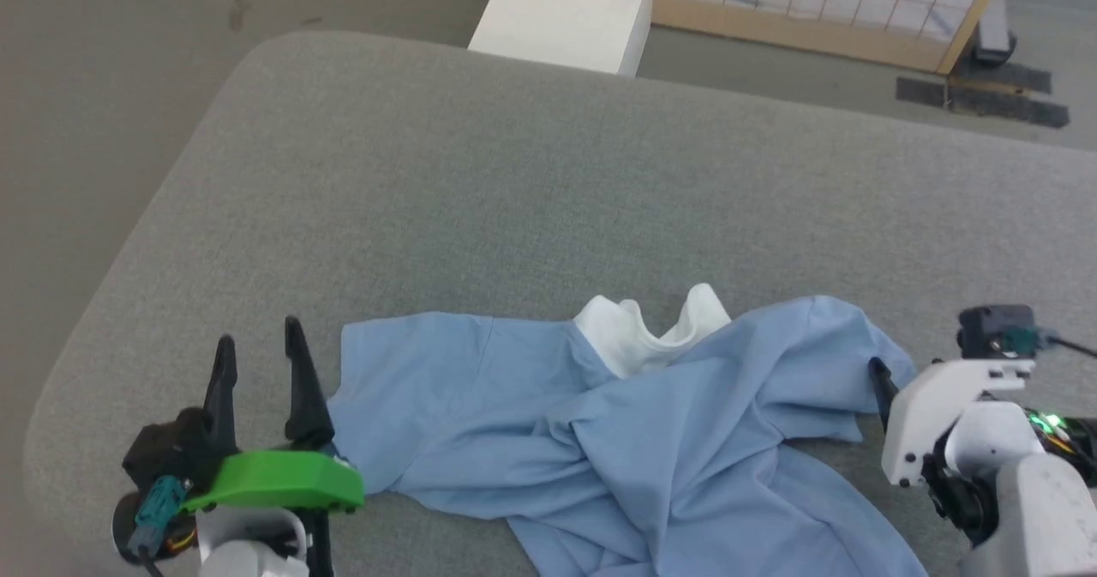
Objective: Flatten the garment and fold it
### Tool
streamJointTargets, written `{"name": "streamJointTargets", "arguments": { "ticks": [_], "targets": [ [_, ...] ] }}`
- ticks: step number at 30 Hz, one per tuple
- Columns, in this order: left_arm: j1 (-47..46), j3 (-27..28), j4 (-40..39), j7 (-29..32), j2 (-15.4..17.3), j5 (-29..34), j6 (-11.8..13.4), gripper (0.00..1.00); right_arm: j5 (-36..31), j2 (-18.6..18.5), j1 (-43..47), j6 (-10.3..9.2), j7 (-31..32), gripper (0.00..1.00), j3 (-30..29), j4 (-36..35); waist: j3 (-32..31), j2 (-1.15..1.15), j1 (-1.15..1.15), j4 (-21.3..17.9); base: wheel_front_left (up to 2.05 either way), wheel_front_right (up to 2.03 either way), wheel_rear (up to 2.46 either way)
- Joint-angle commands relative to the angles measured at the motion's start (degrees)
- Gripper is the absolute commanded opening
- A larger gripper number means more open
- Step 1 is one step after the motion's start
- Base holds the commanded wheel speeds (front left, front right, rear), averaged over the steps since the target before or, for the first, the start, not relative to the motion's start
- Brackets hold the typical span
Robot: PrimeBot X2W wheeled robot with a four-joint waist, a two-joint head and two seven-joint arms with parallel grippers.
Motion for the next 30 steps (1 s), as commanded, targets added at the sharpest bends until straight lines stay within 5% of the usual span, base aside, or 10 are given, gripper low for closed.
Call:
{"name": "streamJointTargets", "arguments": {
  "ticks": [1, 6, 9, 20, 30],
  "targets": [
    [-1.1, 0.1, -0.7, -0.4, -0.4, 0.7, -0.6, 1.00, -1.0, 0.0, -1.6, -0.08, 2.0, 1.00, -0.2, 1.2, 1.7, 0.00, 0.00, 0.8, 0.00, 0.00, 0.00],
    [-1.3, 0.3, -1.1, -0.4, -1.1, 1.3, -1.8, 1.00, -1.2, 0.0, -3.9, -0.08, 11.5, 1.00, 0.7, 4.9, 3.0, 0.00, 0.00, 1.2, 0.00, 0.00, 0.00],
    [-1.2, 0.7, -0.7, -0.4, -1.3, 1.4, -2.0, 1.00, 1.1, 0.0, -3.2, -0.08, 16.5, 0.00, 2.5, 4.8, 2.8, 0.00, 0.00, 0.9, 0.00, 0.00, 0.00],
    [-1.8, 1.2, 5.4, 1.3, -0.2, 2.0, -3.1, 1.00, 2.7, 0.0, 6.2, -0.08, 10.7, 0.00, -7.1, -9.5, -1.2, 0.00, 0.00, -3.1, 0.00, 0.00, 0.00],
    [-9.3, 2.2, 15.0, 19.2, 5.6, -1.8, -4.9, 1.00, 7.4, 0.0, 12.9, -0.08, 11.7, 0.00, -9.1, -17.6, 0.1, 0.00, 0.00, -9.7, 0.00, 0.00, 0.00]
  ]
}}
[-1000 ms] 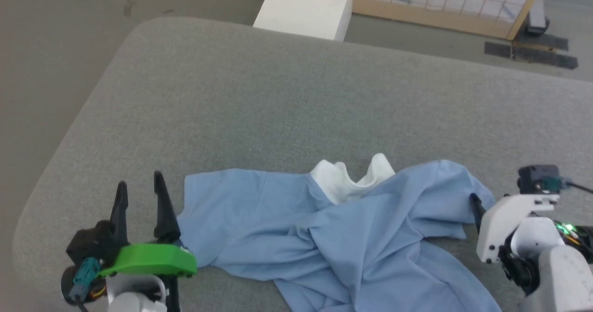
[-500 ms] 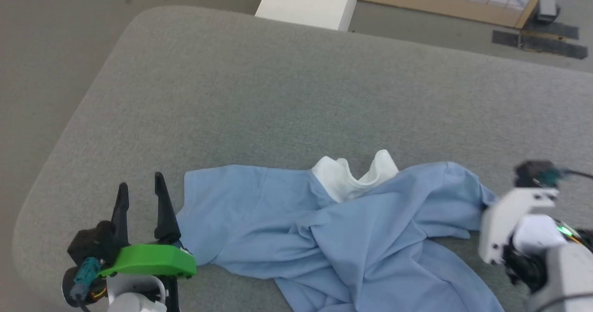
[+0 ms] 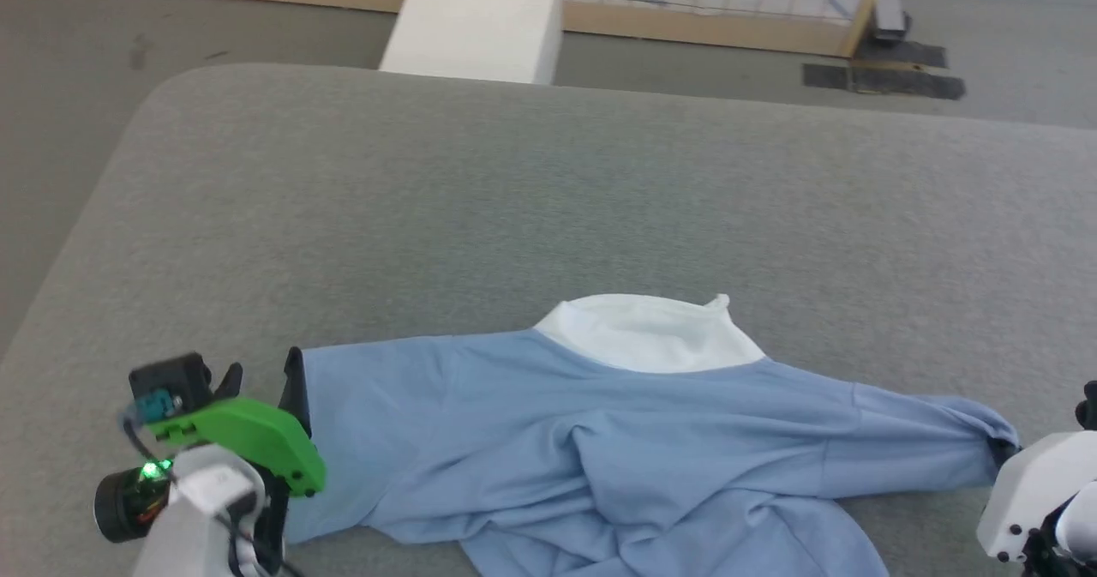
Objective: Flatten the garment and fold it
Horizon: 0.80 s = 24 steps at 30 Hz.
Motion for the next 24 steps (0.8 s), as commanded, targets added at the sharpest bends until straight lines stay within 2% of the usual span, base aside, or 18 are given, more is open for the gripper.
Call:
{"name": "streamJointTargets", "arguments": {
  "ticks": [1, 4, 11, 14, 17, 18, 19, 20, 22, 24],
  "targets": [
    [-1.7, 0.3, 1.0, 2.4, 0.4, -1.3, 0.3, 1.00, 1.0, -0.1, 0.6, -0.09, 0.1, 0.00, 0.4, -0.5, 1.2, 0.00, 0.00, -2.8, 0.00, 0.00, 0.00],
    [-3.7, 0.8, 3.1, 7.7, 1.3, -2.9, 0.6, 1.00, 2.2, -0.1, 0.7, -0.09, -0.1, 0.00, 1.4, -0.8, 2.6, 0.00, 0.00, -4.4, 0.00, 0.00, 0.00],
    [-7.0, 1.8, 6.8, 17.9, 2.7, -4.5, 4.0, 1.00, 2.8, -0.1, -0.4, -0.09, 0.0, 0.00, 3.5, -0.9, 5.6, 0.00, 0.00, -7.1, 0.00, 0.00, 0.00],
    [-7.4, 1.7, 8.0, 21.0, 2.8, -5.9, 3.4, 1.00, 2.9, -0.1, -0.7, -0.09, 0.2, 0.00, 4.2, -1.0, 6.2, 0.00, 0.00, -7.9, 0.00, 0.00, 0.00],
    [-7.1, 0.7, 8.7, 24.9, 2.7, -7.6, 1.4, 1.00, 3.1, -0.1, -0.9, -0.09, 0.1, 0.00, 4.3, -1.0, 6.3, 0.00, 0.00, -8.2, 0.00, 0.00, 0.00],
    [-6.8, 0.4, 8.5, 26.2, 2.6, -8.1, 1.0, 0.95, 3.1, -0.1, -0.9, -0.09, 0.1, 0.00, 4.4, -0.9, 6.3, 0.00, 0.00, -8.2, 0.00, 0.00, 0.00],
    [-6.6, 0.2, 8.3, 27.1, 2.5, -8.4, 0.7, 0.70, 3.2, -0.1, -0.8, -0.09, 0.1, 0.00, 4.4, -0.9, 6.2, 0.00, 0.00, -8.3, 0.00, 0.00, 0.00],
    [-6.2, -0.1, 8.0, 28.2, 2.5, -8.7, 0.4, 0.36, 3.3, -0.1, -0.8, -0.09, 0.0, 0.00, 4.5, -0.9, 6.1, 0.00, 0.00, -8.3, 0.00, 0.00, 0.00],
    [-5.7, -0.5, 7.0, 29.0, 2.7, -8.9, 0.0, 0.00, 3.4, -0.1, -0.8, -0.09, 0.0, 0.00, 4.7, -0.8, 5.9, 0.00, 0.00, -8.3, 0.00, 0.00, 0.00],
    [-5.3, -0.8, 6.2, 29.1, 2.8, -9.0, -0.4, 0.00, 3.4, -0.1, -0.7, -0.09, -0.1, 0.00, 4.8, -0.7, 5.6, 0.00, 0.00, -8.1, 0.00, 0.00, 0.00]
  ]
}}
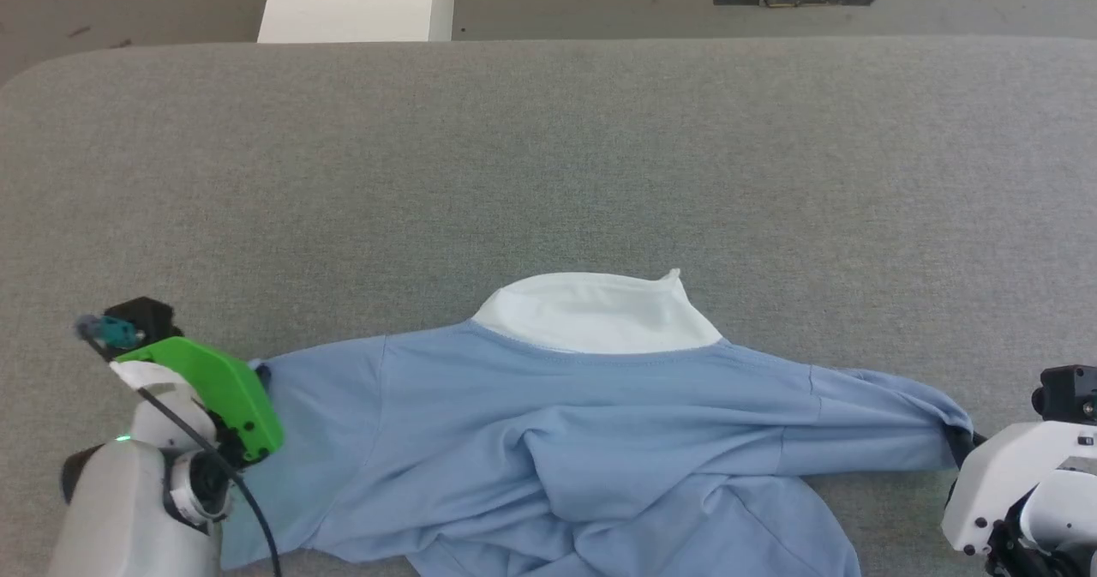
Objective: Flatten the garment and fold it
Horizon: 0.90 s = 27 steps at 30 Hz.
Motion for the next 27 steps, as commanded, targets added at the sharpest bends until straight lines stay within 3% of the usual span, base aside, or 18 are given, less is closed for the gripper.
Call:
{"name": "streamJointTargets", "arguments": {
  "ticks": [1, 11, 13, 16, 20, 27],
  "targets": [
    [2.1, -1.9, 1.1, 1.4, -2.2, -0.7, -0.9, 0.00, 0.3, -0.1, -0.5, -0.10, -0.2, 0.00, 0.0, 0.0, -0.3, 0.00, 0.00, 0.1, 0.00, 0.00, 0.00],
    [1.0, -2.4, -5.7, 0.4, -0.2, -2.3, -5.3, 0.00, -1.9, -0.8, -2.7, -0.10, 2.3, 0.00, 2.9, -3.8, -2.1, 0.00, 0.00, 0.3, 0.00, 0.00, 0.00],
    [-1.2, -1.7, -8.4, -1.7, 0.6, -2.8, -6.3, 0.00, -2.0, -2.9, -5.2, -0.10, 4.0, 0.00, 4.5, -5.6, -1.8, 0.00, 0.00, 0.1, 0.00, 0.00, 0.00],
    [-5.7, -0.9, -12.1, -3.2, 2.2, -3.3, -7.2, 0.00, -3.4, -9.1, -10.9, -0.10, 6.8, 0.00, 7.7, -7.0, -0.6, 0.00, 0.00, -0.6, 0.00, 0.00, 0.00],
    [-13.7, 1.3, -15.2, -3.7, 2.2, -6.1, -6.9, 0.00, -2.5, -15.4, -21.9, -0.10, 9.0, 0.00, 11.3, -4.8, 2.4, 0.00, 0.00, -1.3, 0.00, 0.00, 0.00],
    [-30.9, 1.1, -16.5, -6.7, 4.6, -1.1, -3.7, 0.00, -2.8, -19.3, -46.4, -0.10, 8.8, 0.00, 13.6, 3.3, 9.4, 0.00, 0.00, -2.1, 0.00, 0.00, 0.00]
  ]
}}
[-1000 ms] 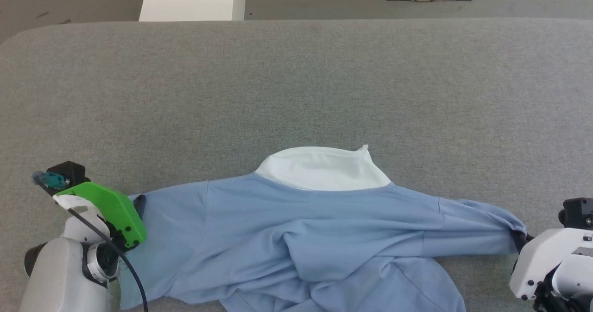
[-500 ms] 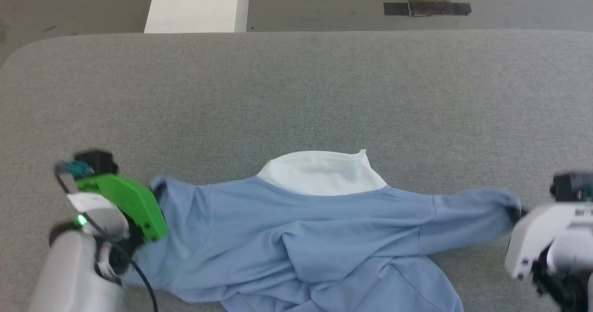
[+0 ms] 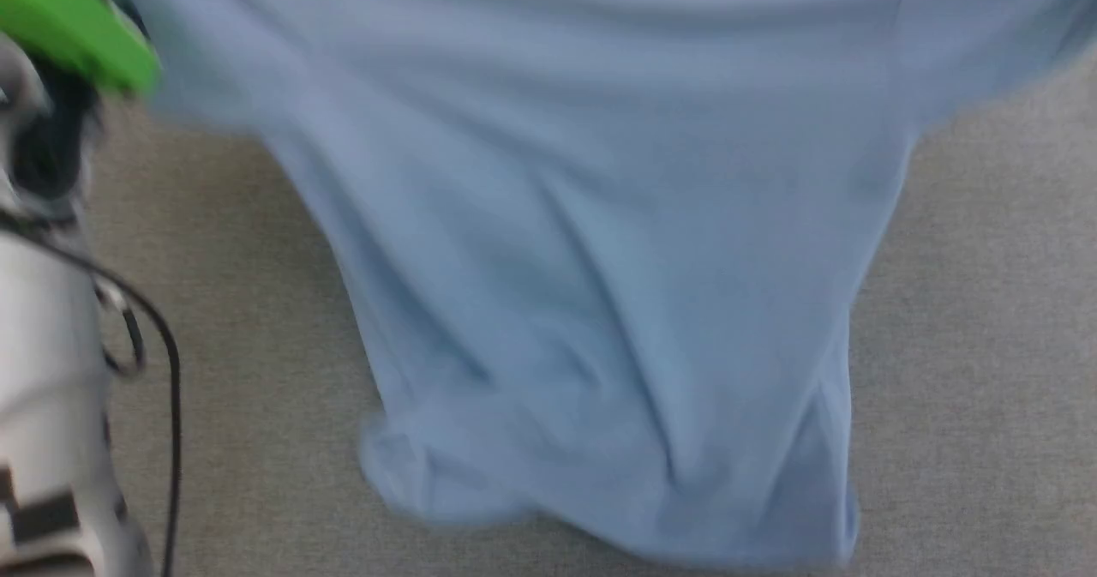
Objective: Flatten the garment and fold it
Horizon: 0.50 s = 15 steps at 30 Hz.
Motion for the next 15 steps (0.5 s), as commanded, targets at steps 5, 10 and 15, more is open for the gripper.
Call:
{"name": "streamJointTargets", "arguments": {
  "ticks": [5, 10, 15],
  "targets": [
    [-15.0, -1.7, 2.3, -6.1, 1.0, 6.2, 2.7, 0.00, -5.1, 0.6, -17.9, -0.10, -5.6, 0.00, -1.3, 7.3, 7.7, 0.00, -0.01, -0.7, 0.00, 0.00, 0.00],
    [-27.1, -1.0, 4.6, -13.6, 0.3, 9.2, 5.7, 0.00, -9.0, 2.0, -31.0, -0.10, -11.1, 0.00, -0.9, 11.0, 10.6, 0.00, -0.01, -0.8, 0.00, 0.00, 0.00],
    [-36.9, 0.7, 6.7, -21.4, -0.1, 9.3, 6.6, 0.00, -11.6, 3.7, -41.2, -0.10, -18.8, 0.00, -2.1, 13.0, 12.2, 0.00, -0.01, -1.1, 0.00, 0.00, 0.00]
  ]
}}
